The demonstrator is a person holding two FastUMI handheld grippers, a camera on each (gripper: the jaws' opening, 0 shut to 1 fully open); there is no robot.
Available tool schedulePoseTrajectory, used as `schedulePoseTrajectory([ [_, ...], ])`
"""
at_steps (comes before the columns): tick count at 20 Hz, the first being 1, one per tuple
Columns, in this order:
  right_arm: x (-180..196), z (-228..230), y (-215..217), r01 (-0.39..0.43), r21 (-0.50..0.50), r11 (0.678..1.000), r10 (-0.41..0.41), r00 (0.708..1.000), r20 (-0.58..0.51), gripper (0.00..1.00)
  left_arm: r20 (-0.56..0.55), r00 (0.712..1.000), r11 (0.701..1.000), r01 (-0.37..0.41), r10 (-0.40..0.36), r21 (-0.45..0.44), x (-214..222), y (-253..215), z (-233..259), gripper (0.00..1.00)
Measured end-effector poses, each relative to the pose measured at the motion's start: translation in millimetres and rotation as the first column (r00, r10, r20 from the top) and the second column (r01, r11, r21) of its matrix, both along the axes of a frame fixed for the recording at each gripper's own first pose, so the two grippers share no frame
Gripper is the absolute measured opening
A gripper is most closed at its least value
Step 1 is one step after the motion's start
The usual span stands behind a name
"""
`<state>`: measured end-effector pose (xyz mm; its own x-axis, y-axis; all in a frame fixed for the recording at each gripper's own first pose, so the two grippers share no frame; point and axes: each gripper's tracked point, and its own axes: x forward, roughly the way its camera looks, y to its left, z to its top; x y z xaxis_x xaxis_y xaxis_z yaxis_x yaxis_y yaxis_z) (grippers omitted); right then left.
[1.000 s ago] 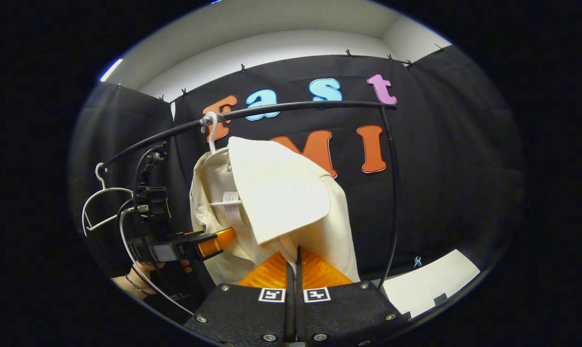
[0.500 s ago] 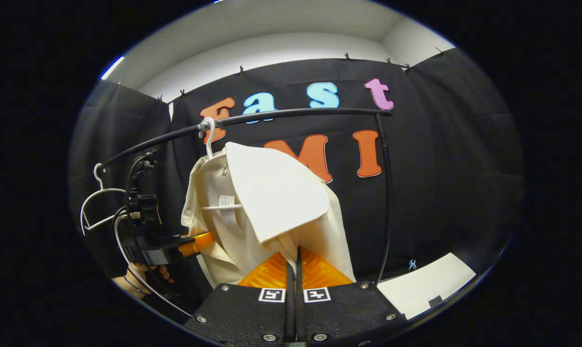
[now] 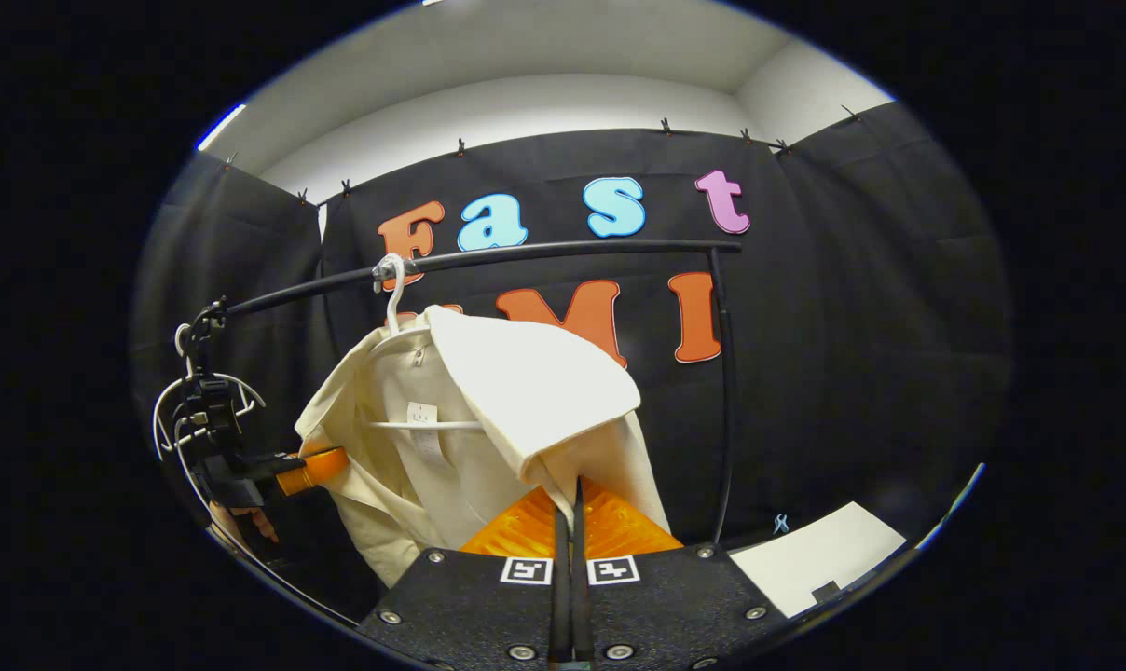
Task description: Grasp the clothes on the hanger with both hands and then place them into the laundry hamper below.
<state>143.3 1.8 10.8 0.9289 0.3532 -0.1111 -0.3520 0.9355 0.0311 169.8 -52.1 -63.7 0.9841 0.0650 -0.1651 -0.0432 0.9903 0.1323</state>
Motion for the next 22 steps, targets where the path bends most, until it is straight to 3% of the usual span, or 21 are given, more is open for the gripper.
schedulePoseTrajectory([
  [14, 30.3, 68.5, -35.7, 0.043, -0.029, 0.999, -0.039, 0.991, 0.125, 0.0, 0.153, 0.982, 0.99, -0.12, 0.107, 0.074, -26.3, 60.9, 90.3, 0.11],
  [16, 38.3, 76.0, -40.9, 0.046, -0.027, 0.999, -0.042, 0.991, 0.129, 0.0, 0.168, 0.979, 0.988, -0.129, 0.113, 0.088, -27.8, 68.3, 99.0, 0.06],
  [17, 42.6, 78.4, -42.2, 0.046, -0.027, 0.999, -0.042, 0.991, 0.127, 0.0, 0.174, 0.978, 0.987, -0.13, 0.112, 0.094, -26.9, 70.7, 102.8, 0.11],
  [18, 45.3, 79.0, -44.9, 0.045, -0.03, 0.999, -0.041, 0.991, 0.127, 0.04, 0.179, 0.978, 0.987, -0.127, 0.109, 0.094, -26.0, 72.4, 106.2, 0.09],
  [22, 57.4, 81.8, -51.4, 0.036, -0.042, 0.998, -0.031, 0.992, 0.121, 0.0, 0.191, 0.976, 0.985, -0.132, 0.109, 0.115, -22.6, 82.0, 118.3, 0.09],
])
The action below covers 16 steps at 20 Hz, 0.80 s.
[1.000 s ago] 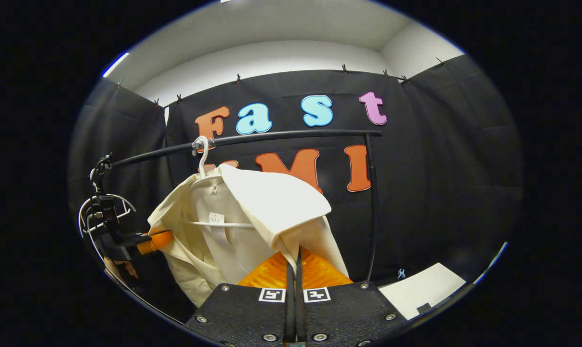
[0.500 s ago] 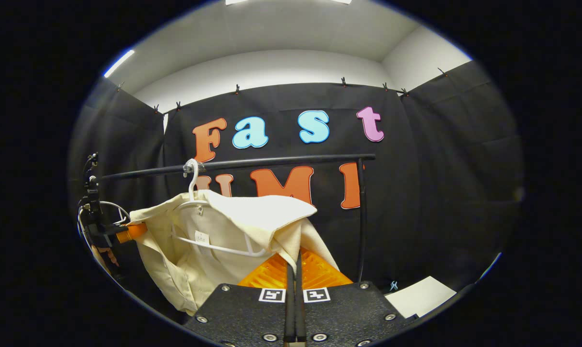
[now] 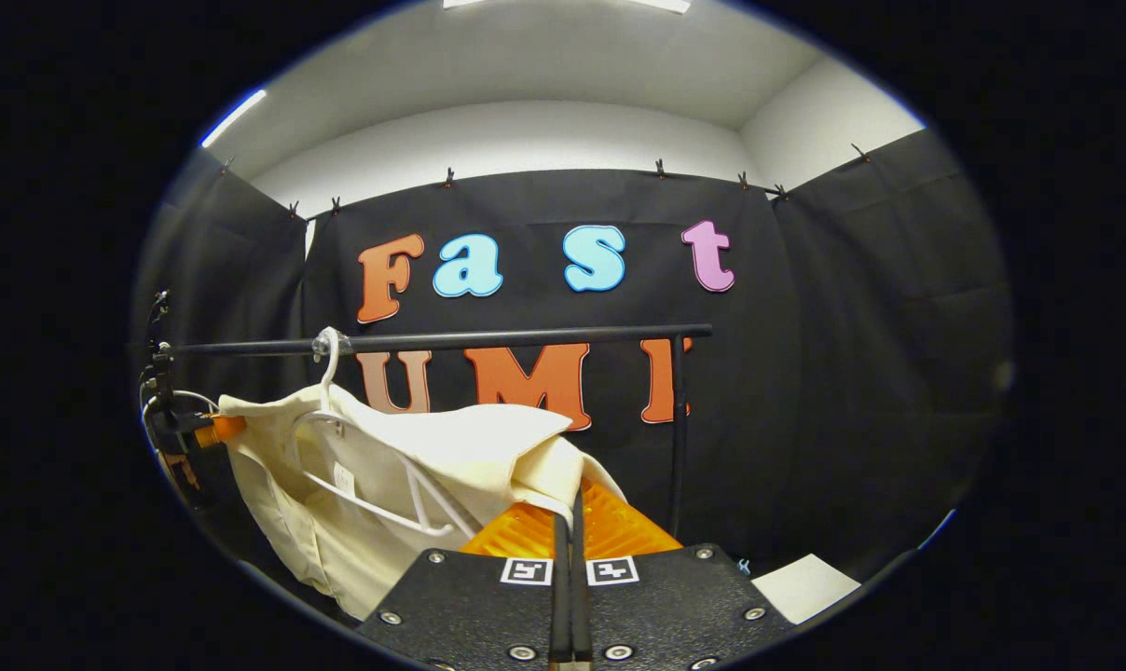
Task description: Grasp the clothes on the hanger with both hands and then place them into the laundry hamper below.
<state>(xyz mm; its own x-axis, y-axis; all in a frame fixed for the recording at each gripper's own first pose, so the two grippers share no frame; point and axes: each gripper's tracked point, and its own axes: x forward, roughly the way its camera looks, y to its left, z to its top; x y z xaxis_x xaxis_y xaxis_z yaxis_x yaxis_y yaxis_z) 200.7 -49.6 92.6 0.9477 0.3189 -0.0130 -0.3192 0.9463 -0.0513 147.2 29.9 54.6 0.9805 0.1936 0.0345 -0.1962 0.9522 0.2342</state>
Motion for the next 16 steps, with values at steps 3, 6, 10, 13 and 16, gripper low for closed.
schedulePoseTrajectory([
  [3, 12.0, -0.9, -3.9, -0.006, 0.001, 1.0, 0.006, 1.0, -0.02, 0.0, 0.014, 1.0, 1.0, -0.001, 0.001, 0.021, 2.0, 2.7, 11.7, 0.09],
  [6, 19.9, -13.0, -0.3, -0.036, 0.039, 0.999, 0.039, 0.997, -0.06, 0.0, 0.018, 1.0, 0.999, -0.007, 0.007, 0.051, 5.0, 8.3, 16.7, 0.09],
  [10, 28.7, -43.1, 0.9, -0.05, 0.063, 0.997, 0.057, 0.992, -0.117, 0.0, 0.003, 1.0, 1.0, -0.01, 0.01, 0.022, 11.1, 15.3, 9.1, 0.09],
  [13, 32.2, -63.1, 2.8, -0.068, 0.099, 0.993, 0.084, 0.984, -0.159, 0.0, -0.016, 1.0, 1.0, -0.017, 0.018, 0.02, 14.9, 20.1, -1.2, 0.09],
  [16, 31.5, -78.8, 5.6, -0.081, 0.163, 0.983, 0.112, 0.975, -0.193, 0.0, -0.039, 0.999, 1.0, -0.026, 0.026, -0.004, 13.3, 24.6, -16.5, 0.09],
])
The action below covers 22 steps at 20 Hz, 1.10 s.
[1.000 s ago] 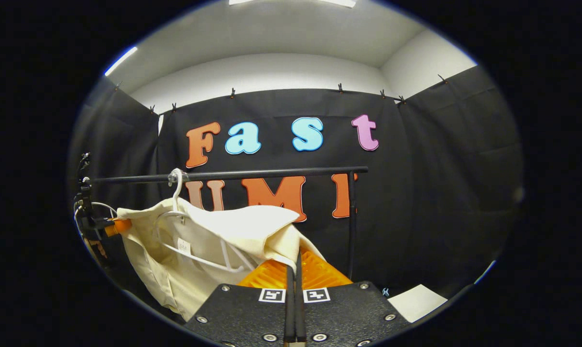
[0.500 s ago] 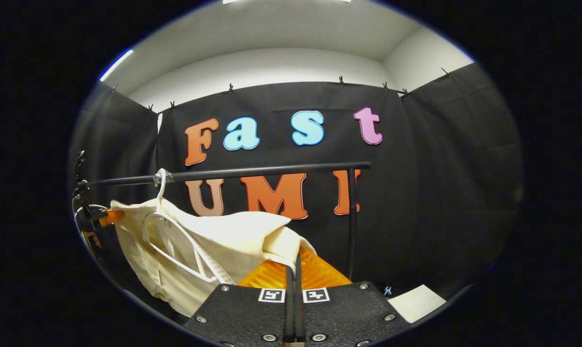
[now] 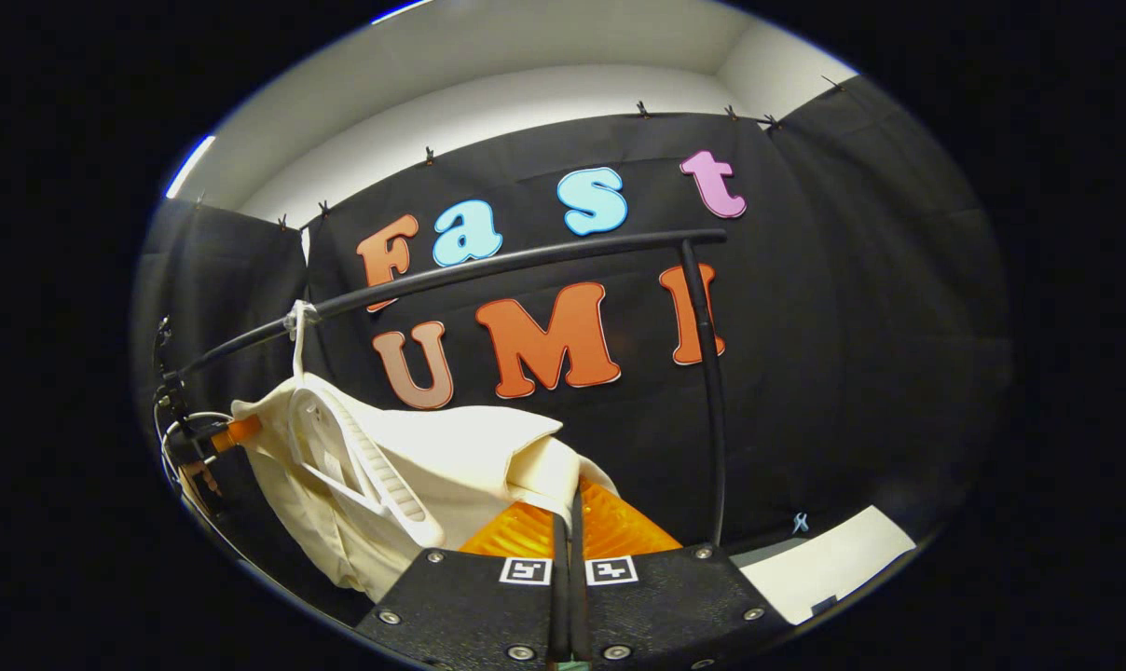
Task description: Grasp the clothes on the hanger with both hands and then place them into the laundry hamper below.
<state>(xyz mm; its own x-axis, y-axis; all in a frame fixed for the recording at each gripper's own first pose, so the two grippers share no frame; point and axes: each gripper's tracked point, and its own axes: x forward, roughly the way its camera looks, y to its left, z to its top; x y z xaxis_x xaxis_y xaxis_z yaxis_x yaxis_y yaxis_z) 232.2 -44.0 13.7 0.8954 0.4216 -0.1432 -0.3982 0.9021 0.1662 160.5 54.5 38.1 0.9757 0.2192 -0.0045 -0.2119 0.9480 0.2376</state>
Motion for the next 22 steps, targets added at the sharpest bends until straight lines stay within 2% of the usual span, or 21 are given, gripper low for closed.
schedulePoseTrajectory([
  [4, -5.9, -31.1, 2.8, -0.015, -0.002, 1.0, 0.014, 0.999, -0.034, 0.0, -0.049, 0.999, 1.0, -0.019, 0.018, -0.002, -3.8, 8.0, -26.3, 0.09],
  [7, -10.4, -62.7, 6.4, -0.019, 0.026, 0.999, 0.021, 0.995, -0.099, 0.0, -0.057, 0.998, 0.997, -0.034, 0.03, -0.068, -7.5, 14.3, -42.2, 0.09],
  [10, -15.9, -75.2, 3.0, -0.013, 0.018, 1.0, 0.015, 0.995, -0.098, 0.0, -0.073, 0.997, 0.999, -0.037, 0.035, -0.033, -12.4, 12.0, -52.9, 0.09],
  [13, -17.0, -87.6, 5.9, -0.009, 0.016, 1.0, 0.01, 0.993, -0.115, 0.0, -0.101, 0.994, 0.998, -0.051, 0.047, -0.046, -12.5, 17.7, -65.3, 0.09],
  [17, -13.8, -114.6, 1.5, 0.026, -0.025, 0.999, -0.029, 0.989, -0.144, 0.0, -0.163, 0.98, 0.99, -0.127, 0.114, -0.068, -26.5, 41.0, -100.5, 0.09],
  [19, -13.2, -129.0, 1.2, 0.039, -0.035, 0.999, -0.044, 0.985, -0.164, 0.0, -0.188, 0.977, 0.987, -0.119, 0.096, -0.112, -33.3, 38.4, -115.7, 0.09],
  [22, -17.0, -141.5, -0.5, 0.07, -0.029, 0.997, -0.074, 0.982, -0.172, 0.0, -0.21, 0.973, 0.992, -0.11, 0.094, -0.066, -42.3, 41.9, -122.7, 0.09],
])
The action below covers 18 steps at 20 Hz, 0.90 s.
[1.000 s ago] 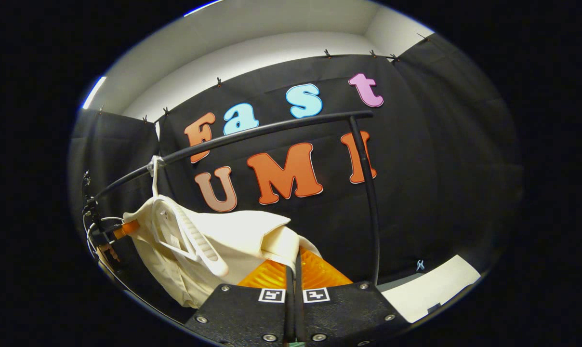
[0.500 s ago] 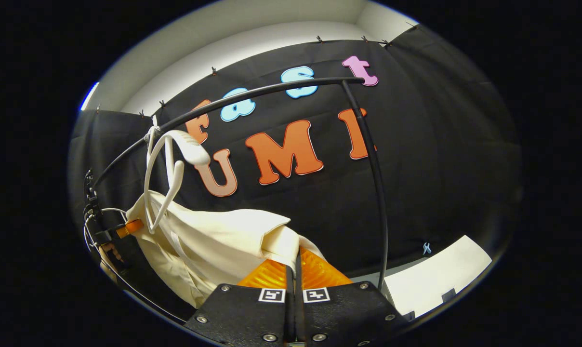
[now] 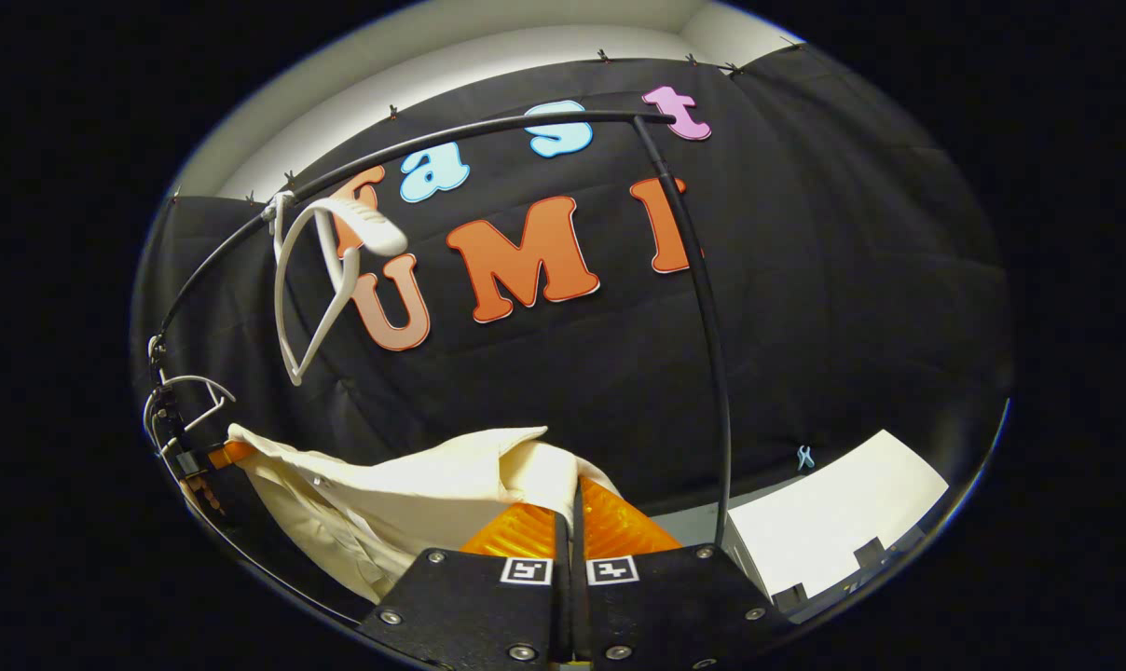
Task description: Grasp the clothes on the hanger with both hands and then place them into the laundry hamper below.
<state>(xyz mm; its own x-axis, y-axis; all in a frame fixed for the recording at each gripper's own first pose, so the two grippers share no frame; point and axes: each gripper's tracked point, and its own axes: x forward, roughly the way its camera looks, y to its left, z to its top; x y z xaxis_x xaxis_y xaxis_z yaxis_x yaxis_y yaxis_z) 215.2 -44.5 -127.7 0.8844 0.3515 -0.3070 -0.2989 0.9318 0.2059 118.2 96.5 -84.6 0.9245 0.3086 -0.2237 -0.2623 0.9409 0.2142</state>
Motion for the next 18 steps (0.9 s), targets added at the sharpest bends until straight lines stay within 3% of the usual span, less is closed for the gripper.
schedulePoseTrajectory([
  [5, 3.8, -29.9, 12.9, 0.021, 0.04, 0.999, -0.019, 0.999, -0.046, 0.0, -0.032, 0.999, 0.997, 0.039, -0.041, -0.071, 7.3, -22.9, -29.8, 0.09],
  [9, -13.7, -41.1, 23.4, 0.02, 0.029, 0.999, -0.018, 0.998, -0.061, 0.0, -0.052, 0.995, 0.989, 0.083, -0.09, -0.124, 17.0, -44.1, -34.9, 0.09],
  [18, -27.3, -71.7, 101.2, -0.029, 0.088, 0.996, 0.038, 0.994, -0.1, 0.0, -0.097, 0.971, 0.941, 0.182, -0.217, -0.285, 18.0, -116.8, -76.0, 0.09],
])
